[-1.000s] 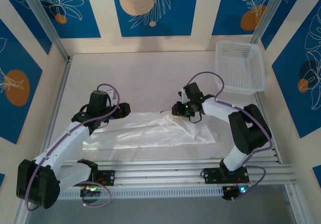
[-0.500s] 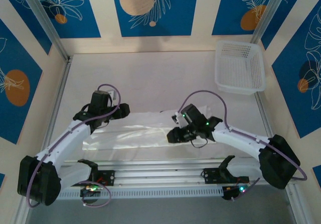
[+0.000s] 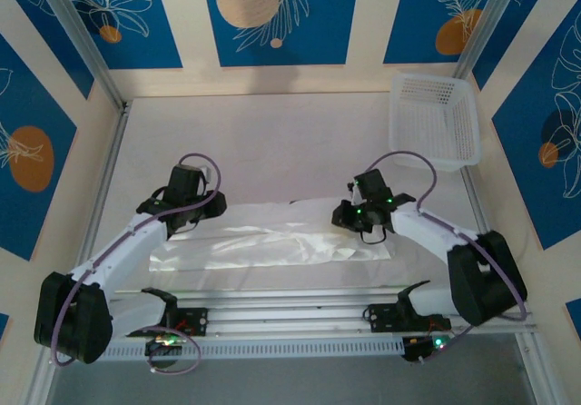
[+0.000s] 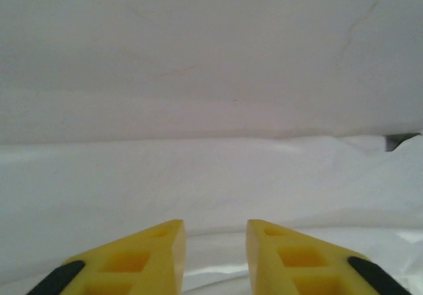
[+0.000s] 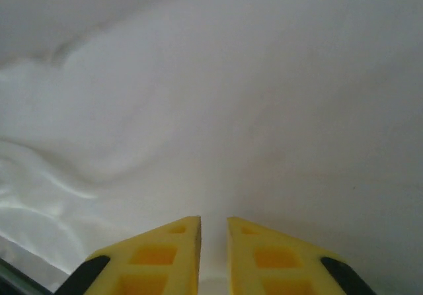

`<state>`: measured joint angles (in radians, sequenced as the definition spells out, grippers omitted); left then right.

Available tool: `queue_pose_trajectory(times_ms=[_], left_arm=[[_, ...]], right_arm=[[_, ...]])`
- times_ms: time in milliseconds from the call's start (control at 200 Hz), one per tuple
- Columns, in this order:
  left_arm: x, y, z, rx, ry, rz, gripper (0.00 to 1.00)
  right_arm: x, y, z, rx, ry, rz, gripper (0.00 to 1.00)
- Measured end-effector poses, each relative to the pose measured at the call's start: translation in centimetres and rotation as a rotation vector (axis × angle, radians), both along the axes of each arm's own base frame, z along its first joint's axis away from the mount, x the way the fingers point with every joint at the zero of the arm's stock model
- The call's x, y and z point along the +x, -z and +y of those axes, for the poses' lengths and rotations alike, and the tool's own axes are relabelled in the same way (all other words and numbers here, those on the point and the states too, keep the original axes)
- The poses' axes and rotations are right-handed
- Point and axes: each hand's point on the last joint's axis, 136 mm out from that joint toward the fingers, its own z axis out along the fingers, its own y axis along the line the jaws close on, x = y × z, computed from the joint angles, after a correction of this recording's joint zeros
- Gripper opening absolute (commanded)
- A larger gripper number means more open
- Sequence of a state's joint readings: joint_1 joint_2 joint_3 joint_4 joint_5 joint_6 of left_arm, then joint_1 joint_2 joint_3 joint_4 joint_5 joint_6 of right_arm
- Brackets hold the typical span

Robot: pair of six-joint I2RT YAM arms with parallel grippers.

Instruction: Fold the inside-out t-shirt

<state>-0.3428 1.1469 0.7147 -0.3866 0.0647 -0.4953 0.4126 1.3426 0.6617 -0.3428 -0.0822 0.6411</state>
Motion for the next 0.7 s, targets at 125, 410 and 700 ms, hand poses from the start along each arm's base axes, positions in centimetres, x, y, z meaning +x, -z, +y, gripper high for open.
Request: queue_pose_trajectory(times_ms=[125,410,700], left_arm=[[-0.2,0.3,0.4,0.018,-0.013,0.014,0.29],[-0.1,1.6,1.1,0.043,-0.071,0.058,0.0],[-0.9,4.7,3.8,0.182,-0.204,0.201,0.0]], right_arm=[[-2.9,1.0,1.4,-0.02,-0.088,0.067,0.12],[-11.0,3.3,1.5,-0.031,-0.168,0.192,0.1],[-5.4,-2.8,1.7,0.032,-0.069,0.007,0.08]])
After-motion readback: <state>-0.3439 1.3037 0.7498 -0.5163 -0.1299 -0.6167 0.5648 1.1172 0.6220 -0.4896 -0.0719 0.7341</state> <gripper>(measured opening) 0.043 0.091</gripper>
